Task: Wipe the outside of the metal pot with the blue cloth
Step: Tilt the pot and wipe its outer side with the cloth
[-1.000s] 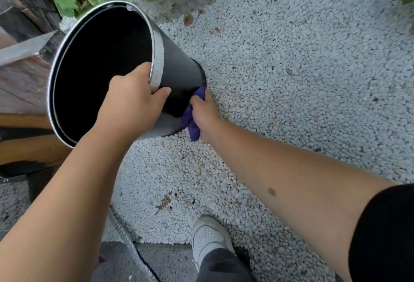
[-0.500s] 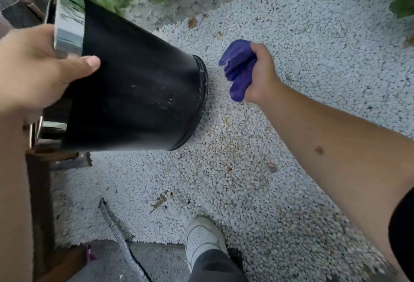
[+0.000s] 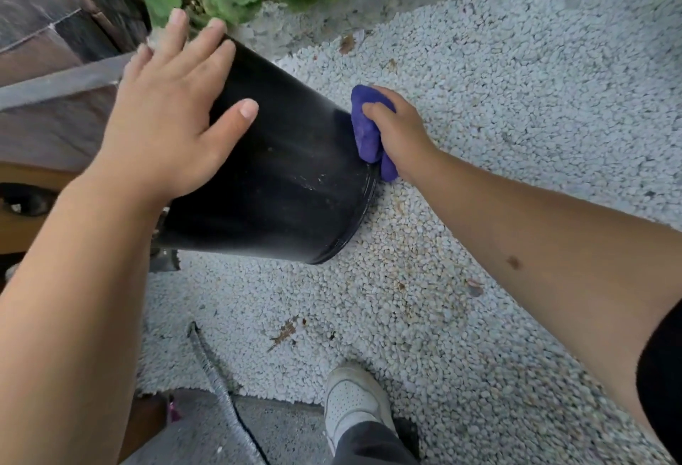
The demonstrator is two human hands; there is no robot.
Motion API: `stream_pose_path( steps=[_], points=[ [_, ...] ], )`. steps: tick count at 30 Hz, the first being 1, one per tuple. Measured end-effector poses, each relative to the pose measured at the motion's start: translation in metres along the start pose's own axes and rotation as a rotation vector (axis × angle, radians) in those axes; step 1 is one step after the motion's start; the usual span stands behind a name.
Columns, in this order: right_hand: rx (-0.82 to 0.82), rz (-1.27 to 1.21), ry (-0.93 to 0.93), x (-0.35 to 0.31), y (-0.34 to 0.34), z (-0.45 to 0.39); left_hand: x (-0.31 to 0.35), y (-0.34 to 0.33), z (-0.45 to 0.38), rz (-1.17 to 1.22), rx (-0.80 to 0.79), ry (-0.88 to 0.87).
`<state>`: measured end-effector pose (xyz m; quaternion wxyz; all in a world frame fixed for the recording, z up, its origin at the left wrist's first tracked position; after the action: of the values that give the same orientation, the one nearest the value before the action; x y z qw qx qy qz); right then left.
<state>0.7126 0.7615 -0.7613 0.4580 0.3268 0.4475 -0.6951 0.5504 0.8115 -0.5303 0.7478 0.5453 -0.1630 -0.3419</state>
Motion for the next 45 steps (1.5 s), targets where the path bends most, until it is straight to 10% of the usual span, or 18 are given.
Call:
stream_pose_path(
  steps=[15, 26, 31, 38, 45],
  points=[
    [0.283, 0.083, 0.06, 0.024, -0.065, 0.1, 0.004, 0.009, -0.028, 0.086, -0.042, 0.036],
    [-0.169, 0.994, 0.611, 0.013, -0.159, 0.141, -0.026, 0.007, -0.039, 0.142, -0.053, 0.053],
    [-0.339, 0.843, 0.299, 0.051, -0.124, 0.155, -0.051, 0.0, -0.044, 0.147, -0.084, 0.095],
    [0.249, 0.229, -0.003, -0.001, -0.024, 0.096, -0.052, -0.003, -0.045, 0.125, -0.061, 0.118],
    [0.25, 0.372, -0.069, 0.003, -0.024, 0.086, -0.029, 0.003, -0.056, 0.066, -0.063, 0.185]
  ],
)
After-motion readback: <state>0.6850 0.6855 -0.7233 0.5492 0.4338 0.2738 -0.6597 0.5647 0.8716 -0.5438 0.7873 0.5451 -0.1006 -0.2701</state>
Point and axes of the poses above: each hand's wrist, its own z-axis away from the middle knuckle, its own y-axis out of the back of the hand, x = y × z, the point moved 8 cm from there along -z, towards the middle knuckle, and after that the axes turned 13 degrees about -x, right-handed, at the moved point
